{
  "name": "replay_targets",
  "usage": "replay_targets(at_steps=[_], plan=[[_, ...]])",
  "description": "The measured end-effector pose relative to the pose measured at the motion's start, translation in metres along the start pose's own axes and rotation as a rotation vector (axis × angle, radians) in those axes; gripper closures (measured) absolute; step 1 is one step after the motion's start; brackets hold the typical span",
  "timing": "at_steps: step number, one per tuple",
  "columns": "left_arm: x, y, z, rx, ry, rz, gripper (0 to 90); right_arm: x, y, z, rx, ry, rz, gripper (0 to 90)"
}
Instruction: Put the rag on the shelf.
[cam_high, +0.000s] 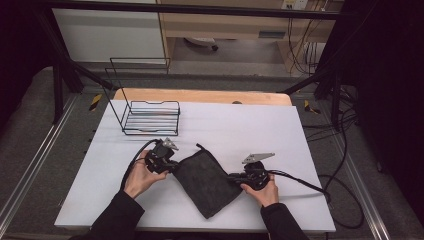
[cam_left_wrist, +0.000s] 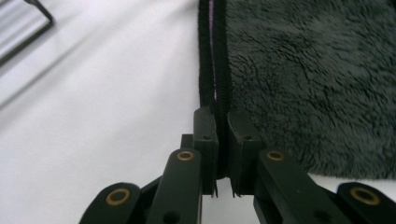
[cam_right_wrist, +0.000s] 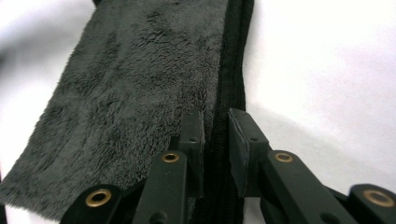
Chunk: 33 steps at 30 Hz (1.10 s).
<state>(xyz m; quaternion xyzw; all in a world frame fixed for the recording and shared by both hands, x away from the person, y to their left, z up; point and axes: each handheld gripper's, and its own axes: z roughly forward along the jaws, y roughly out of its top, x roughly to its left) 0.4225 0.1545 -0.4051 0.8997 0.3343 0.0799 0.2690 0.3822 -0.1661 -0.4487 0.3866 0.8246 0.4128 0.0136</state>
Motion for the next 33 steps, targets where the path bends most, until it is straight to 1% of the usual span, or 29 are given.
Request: replay_targets(at_steps=[1, 2, 3, 5, 7, 8, 9, 10, 11, 12, 13, 14, 15, 16, 18, 19, 20, 21, 22, 23, 24, 26, 28, 30, 31, 32, 33], plan=[[0.003, 0.002, 0.001, 0.004, 0.01, 0.0, 82.9, 0.001, 0.0, 0.001, -0.006, 0.003, 0.006, 77.7], [0.003, 0.002, 0.001, 0.004, 0.01, 0.0, 82.9, 0.001, 0.0, 0.001, -0.013, 0.007, 0.014, 77.7], [0.005, 0.004, 0.003, 0.005, 0.019, -0.008, 82.9, 0.001, 0.0, 0.001, -0.013, 0.007, 0.014, 77.7], [0.01, 0.007, 0.009, 0.005, 0.026, -0.032, 82.6, 0.006, 0.001, 0.005, -0.013, -0.012, -0.007, 76.5], [0.012, 0.006, 0.014, 0.007, 0.022, -0.06, 81.9, 0.008, 0.002, 0.005, -0.019, -0.021, -0.02, 74.2], [0.012, 0.005, 0.014, 0.005, 0.024, -0.063, 81.2, 0.007, 0.001, 0.005, -0.024, -0.026, -0.03, 71.4], [0.011, 0.002, 0.013, -0.016, 0.031, -0.069, 79.5, 0.007, 0.001, 0.004, -0.03, -0.039, -0.035, 67.4], [0.01, -0.001, 0.011, -0.033, 0.046, -0.073, 75.8, 0.007, 0.002, 0.002, -0.04, -0.05, -0.042, 64.6], [0.009, -0.004, 0.008, -0.046, 0.078, -0.071, 69.6, 0.006, 0.002, 0.0, -0.049, -0.059, -0.048, 62.2], [0.006, -0.007, 0.004, -0.064, 0.125, -0.08, 63.2, 0.006, 0.002, -0.002, -0.057, -0.062, -0.055, 58.5], [0.004, -0.015, -0.007, -0.1, 0.14, -0.108, 57.2, 0.006, 0.002, -0.005, -0.071, -0.066, -0.066, 54.5], [0.004, -0.015, -0.007, -0.1, 0.14, -0.108, 52.2, 0.007, 0.002, -0.007, -0.076, -0.063, -0.07, 52.0], [0.002, -0.02, -0.013, -0.126, 0.131, -0.129, 47.8, 0.007, 0.001, -0.01, -0.082, -0.061, -0.076, 50.0], [0.0, -0.024, -0.018, -0.143, 0.124, -0.137, 45.0, 0.008, -0.001, -0.012, -0.088, -0.062, -0.071, 48.5], [-0.009, -0.033, -0.027, -0.173, 0.116, -0.137, 43.3, 0.008, -0.002, -0.014, -0.092, -0.061, -0.072, 47.5], [-0.015, -0.037, -0.03, -0.183, 0.104, -0.131, 37.8, 0.007, -0.004, -0.016, -0.094, -0.062, -0.073, 46.3], [-0.022, -0.04, -0.031, -0.197, 0.092, -0.13, 35.7, 0.008, -0.009, -0.019, -0.094, -0.075, -0.078, 44.1], [-0.036, -0.047, -0.03, -0.21, 0.06, -0.127, 34.0, 0.008, -0.011, -0.02, -0.095, -0.078, -0.082, 43.4], [-0.036, -0.047, -0.03, -0.21, 0.06, -0.127, 32.2, 0.008, -0.011, -0.02, -0.095, -0.078, -0.082, 43.4], [-0.042, -0.049, -0.028, -0.207, 0.045, -0.121, 30.4, 0.009, -0.016, -0.022, -0.093, -0.075, -0.072, 43.2], [-0.049, -0.052, -0.026, -0.206, 0.031, -0.119, 30.0, 0.008, -0.018, -0.023, -0.097, -0.075, -0.073, 43.1], [-0.061, -0.054, -0.021, -0.202, 0.012, -0.112, 31.5, 0.009, -0.02, -0.024, -0.099, -0.071, -0.067, 43.6], [-0.072, -0.055, -0.016, -0.199, -0.017, -0.112, 35.7, 0.009, -0.02, -0.023, -0.097, -0.068, -0.06, 46.0], [-0.083, -0.055, -0.011, -0.187, -0.055, -0.109, 40.4, 0.01, -0.021, -0.021, -0.094, -0.057, -0.056, 48.5], [-0.092, -0.056, -0.006, -0.174, -0.086, -0.105, 43.6, 0.01, -0.021, -0.02, -0.086, -0.054, -0.053, 49.9], [-0.092, -0.056, -0.006, -0.174, -0.086, -0.105, 46.3, 0.01, -0.021, -0.02, -0.086, -0.054, -0.053, 49.9], [-0.099, -0.058, -0.001, -0.172, -0.115, -0.112, 49.4, 0.009, -0.021, -0.017, -0.08, -0.059, -0.055, 53.4]])
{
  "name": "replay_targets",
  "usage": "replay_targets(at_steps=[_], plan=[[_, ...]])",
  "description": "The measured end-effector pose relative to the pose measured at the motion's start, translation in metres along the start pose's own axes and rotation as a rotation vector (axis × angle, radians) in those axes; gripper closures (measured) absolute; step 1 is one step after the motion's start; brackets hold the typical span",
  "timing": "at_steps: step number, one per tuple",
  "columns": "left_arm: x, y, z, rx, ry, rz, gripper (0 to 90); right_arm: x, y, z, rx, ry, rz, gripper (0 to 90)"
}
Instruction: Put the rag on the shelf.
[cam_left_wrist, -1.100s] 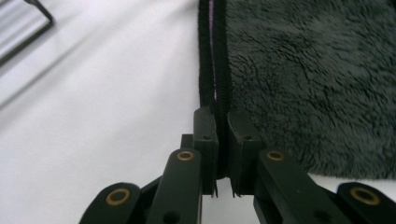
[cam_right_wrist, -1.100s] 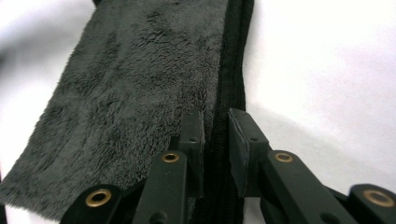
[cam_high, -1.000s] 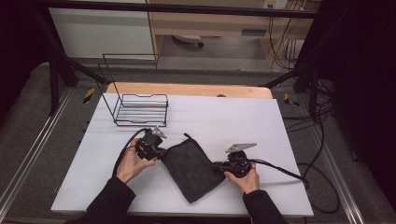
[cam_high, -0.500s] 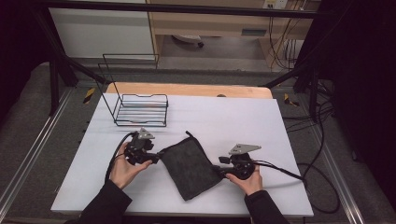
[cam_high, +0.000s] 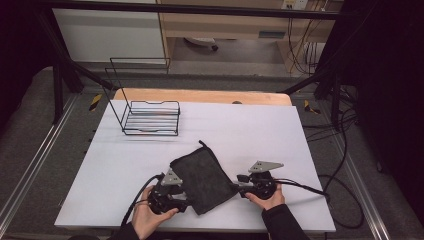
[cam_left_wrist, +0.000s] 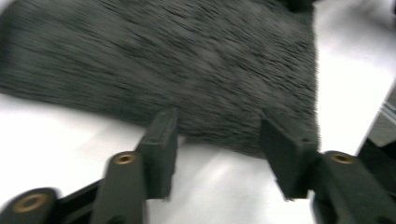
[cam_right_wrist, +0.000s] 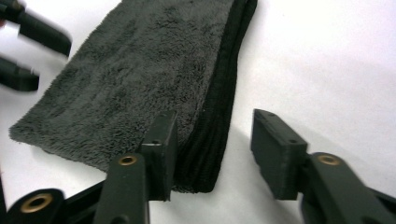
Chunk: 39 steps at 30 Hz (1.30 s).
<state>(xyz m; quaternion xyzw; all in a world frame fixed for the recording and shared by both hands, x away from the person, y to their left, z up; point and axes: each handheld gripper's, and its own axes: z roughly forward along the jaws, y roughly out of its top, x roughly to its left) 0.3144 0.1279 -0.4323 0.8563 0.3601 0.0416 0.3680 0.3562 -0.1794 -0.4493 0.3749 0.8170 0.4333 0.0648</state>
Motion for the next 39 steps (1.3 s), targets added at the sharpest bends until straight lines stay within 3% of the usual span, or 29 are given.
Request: replay_targets(at_steps=[6, 12, 15, 21, 27, 30, 33, 39], plan=[[-0.008, -0.006, 0.008, -0.017, 0.027, 0.003, 53.6, 0.001, 0.0, 0.003, 0.001, -0.007, -0.011, 57.8], [-0.012, -0.016, 0.007, 0.0, 0.009, -0.069, 58.7, 0.006, 0.0, 0.007, 0.02, -0.022, -0.026, 59.9], [-0.014, -0.017, 0.008, -0.009, 0.021, -0.064, 59.3, 0.006, -0.001, 0.008, 0.025, -0.023, -0.03, 60.9], [-0.018, -0.014, 0.015, -0.031, 0.001, -0.067, 64.6, 0.006, -0.001, 0.011, 0.034, -0.004, -0.024, 66.3], [-0.016, -0.007, 0.018, -0.003, -0.024, -0.047, 80.8, 0.006, -0.001, 0.011, 0.04, 0.007, -0.018, 69.1], [-0.016, -0.004, 0.017, 0.012, -0.023, -0.015, 83.9, 0.006, 0.001, 0.01, 0.04, 0.007, -0.014, 66.6], [-0.013, -0.002, 0.014, 0.029, -0.039, 0.005, 86.2, 0.004, 0.004, 0.003, 0.004, -0.007, -0.017, 56.7], [-0.004, -0.001, -0.003, 0.019, -0.058, 0.014, 86.8, 0.003, 0.007, -0.007, -0.055, -0.024, -0.03, 42.9]])
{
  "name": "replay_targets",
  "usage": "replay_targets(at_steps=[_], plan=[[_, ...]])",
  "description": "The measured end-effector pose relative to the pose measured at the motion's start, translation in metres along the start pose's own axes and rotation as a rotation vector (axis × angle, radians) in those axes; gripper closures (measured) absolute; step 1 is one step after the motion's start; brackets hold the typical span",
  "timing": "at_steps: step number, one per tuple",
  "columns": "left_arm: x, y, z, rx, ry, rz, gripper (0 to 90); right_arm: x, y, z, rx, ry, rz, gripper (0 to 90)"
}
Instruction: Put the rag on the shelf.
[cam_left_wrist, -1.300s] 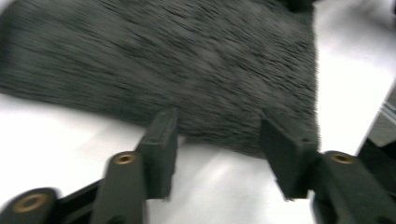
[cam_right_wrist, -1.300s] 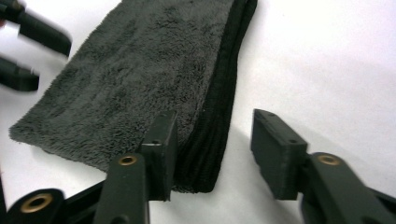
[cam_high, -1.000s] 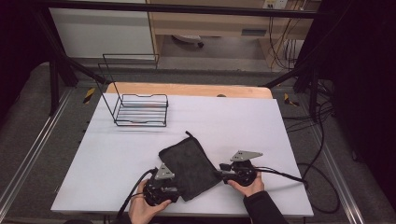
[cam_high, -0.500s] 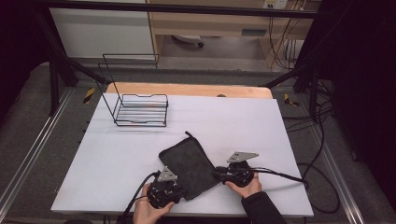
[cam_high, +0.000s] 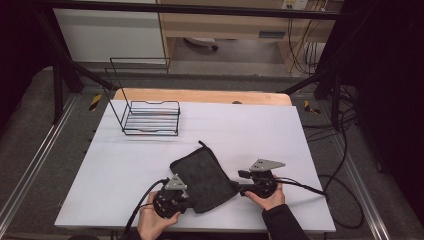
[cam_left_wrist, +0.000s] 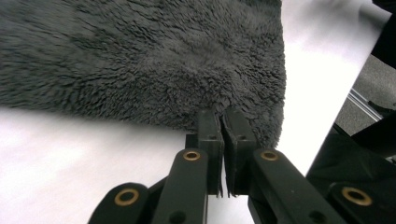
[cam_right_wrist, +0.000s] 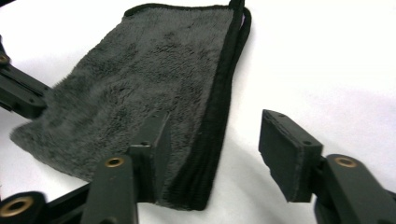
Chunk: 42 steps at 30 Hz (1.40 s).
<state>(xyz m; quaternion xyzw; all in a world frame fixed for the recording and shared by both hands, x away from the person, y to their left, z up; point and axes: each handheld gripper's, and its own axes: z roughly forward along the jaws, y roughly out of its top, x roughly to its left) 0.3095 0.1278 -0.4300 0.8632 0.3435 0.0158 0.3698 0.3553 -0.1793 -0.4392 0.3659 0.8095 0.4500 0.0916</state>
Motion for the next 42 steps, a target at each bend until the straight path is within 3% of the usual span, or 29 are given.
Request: replay_targets(at_steps=[7, 17, 23, 27, 29, 30, 32, 33, 34, 35, 36, 38, 40, 42], plan=[[0.013, -0.009, -0.016, 0.04, 0.016, 0.019, 87.4, -0.001, -0.001, -0.001, -0.007, -0.017, -0.001, 37.4], [0.047, -0.028, -0.044, 0.075, 0.066, -0.011, 87.6, -0.001, -0.003, 0.002, -0.002, -0.025, -0.007, 28.4], [0.047, -0.031, -0.044, 0.087, 0.078, 0.017, 87.5, -0.001, -0.004, 0.003, 0.001, -0.027, -0.005, 25.6], [0.048, -0.033, -0.045, 0.056, 0.068, 0.025, 84.7, -0.001, -0.004, 0.004, 0.0, -0.031, -0.01, 21.9], [0.049, -0.032, -0.05, -0.003, 0.069, 0.007, 73.3, -0.002, -0.003, 0.005, -0.004, -0.029, -0.006, 18.0], [0.05, -0.031, -0.053, -0.028, 0.072, -0.004, 73.3, -0.002, -0.003, 0.005, -0.004, -0.029, -0.006, 18.0], [0.054, -0.028, -0.058, -0.07, 0.086, -0.018, 58.6, -0.004, -0.001, 0.004, -0.011, -0.032, -0.011, 15.0], [0.056, -0.025, -0.059, -0.084, 0.098, -0.017, 58.6, -0.004, -0.001, 0.004, -0.011, -0.032, -0.011, 15.0], [0.059, -0.023, -0.06, -0.087, 0.107, -0.017, 48.5, -0.004, 0.0, 0.004, -0.01, -0.031, -0.001, 12.6], [0.061, -0.021, -0.06, -0.089, 0.121, -0.02, 48.5, -0.004, 0.0, 0.004, -0.01, -0.031, -0.001, 12.6], [0.063, -0.018, -0.06, -0.091, 0.139, -0.021, 40.0, -0.004, 0.0, 0.004, -0.008, -0.029, 0.002, 11.4], [0.069, -0.013, -0.059, -0.083, 0.162, -0.024, 36.4, -0.005, 0.001, 0.004, -0.011, -0.03, 0.001, 10.9], [0.076, -0.008, -0.058, -0.077, 0.181, -0.029, 24.9, -0.005, 0.001, 0.005, -0.014, -0.031, 0.007, 9.9], [0.083, -0.001, -0.056, -0.08, 0.193, -0.045, 22.4, -0.005, 0.001, 0.005, -0.014, -0.029, 0.006, 9.7]])
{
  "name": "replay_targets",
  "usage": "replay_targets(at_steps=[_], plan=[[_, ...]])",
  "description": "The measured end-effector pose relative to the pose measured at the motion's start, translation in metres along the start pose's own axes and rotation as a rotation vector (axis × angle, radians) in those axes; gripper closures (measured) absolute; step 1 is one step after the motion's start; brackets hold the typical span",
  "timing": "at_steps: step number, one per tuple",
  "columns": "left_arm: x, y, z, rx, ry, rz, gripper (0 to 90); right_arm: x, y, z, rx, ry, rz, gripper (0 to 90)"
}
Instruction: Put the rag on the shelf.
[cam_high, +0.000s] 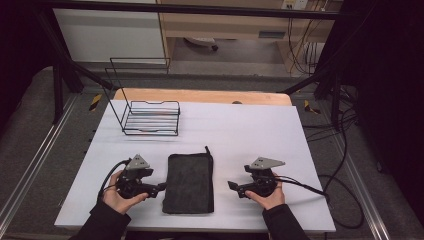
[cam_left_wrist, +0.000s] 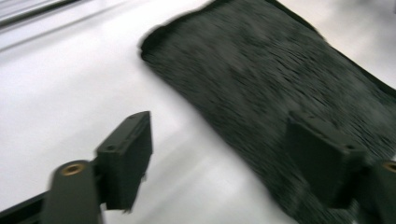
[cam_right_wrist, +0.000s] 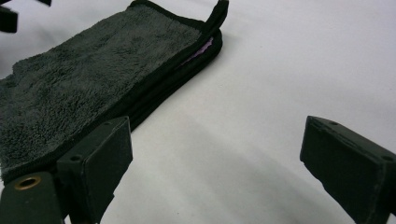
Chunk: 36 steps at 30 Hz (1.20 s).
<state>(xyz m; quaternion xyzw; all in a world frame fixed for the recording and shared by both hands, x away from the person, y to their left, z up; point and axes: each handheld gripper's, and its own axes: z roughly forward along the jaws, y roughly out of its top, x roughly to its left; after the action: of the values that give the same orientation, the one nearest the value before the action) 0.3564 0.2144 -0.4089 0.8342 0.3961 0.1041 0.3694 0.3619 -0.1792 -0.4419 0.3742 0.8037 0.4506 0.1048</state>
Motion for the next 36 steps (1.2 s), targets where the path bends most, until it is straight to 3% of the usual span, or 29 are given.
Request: replay_targets(at_steps=[4, 9, 12, 15, 19, 25, 31, 36], plan=[[0.014, 0.015, 0.009, -0.006, 0.027, -0.034, 15.2, 0.0, 0.0, 0.001, 0.0, 0.004, 0.007, 9.2], [0.031, 0.029, 0.031, -0.013, 0.046, -0.114, 15.0, 0.0, 0.0, 0.002, 0.009, 0.004, 0.007, 9.2], [0.037, 0.032, 0.045, -0.008, 0.05, -0.157, 19.2, 0.0, 0.0, 0.002, 0.01, 0.003, 0.004, 9.2], [0.04, 0.032, 0.056, -0.017, 0.037, -0.185, 31.5, 0.0, 0.0, 0.004, 0.009, 0.005, 0.007, 9.2], [0.039, 0.03, 0.065, 0.002, 0.037, -0.169, 40.6, -0.001, -0.001, 0.005, 0.012, 0.006, 0.01, 9.2], [0.037, 0.027, 0.07, 0.005, 0.003, -0.18, 54.9, 0.0, 0.0, 0.006, 0.006, 0.013, 0.024, 9.4], [0.036, 0.026, 0.074, 0.0, -0.002, -0.174, 56.3, -0.002, 0.002, 0.007, -0.001, 0.015, 0.034, 9.7], [0.033, 0.027, 0.073, 0.011, -0.024, -0.181, 66.6, -0.002, 0.005, 0.011, -0.003, 0.013, 0.043, 9.8]])
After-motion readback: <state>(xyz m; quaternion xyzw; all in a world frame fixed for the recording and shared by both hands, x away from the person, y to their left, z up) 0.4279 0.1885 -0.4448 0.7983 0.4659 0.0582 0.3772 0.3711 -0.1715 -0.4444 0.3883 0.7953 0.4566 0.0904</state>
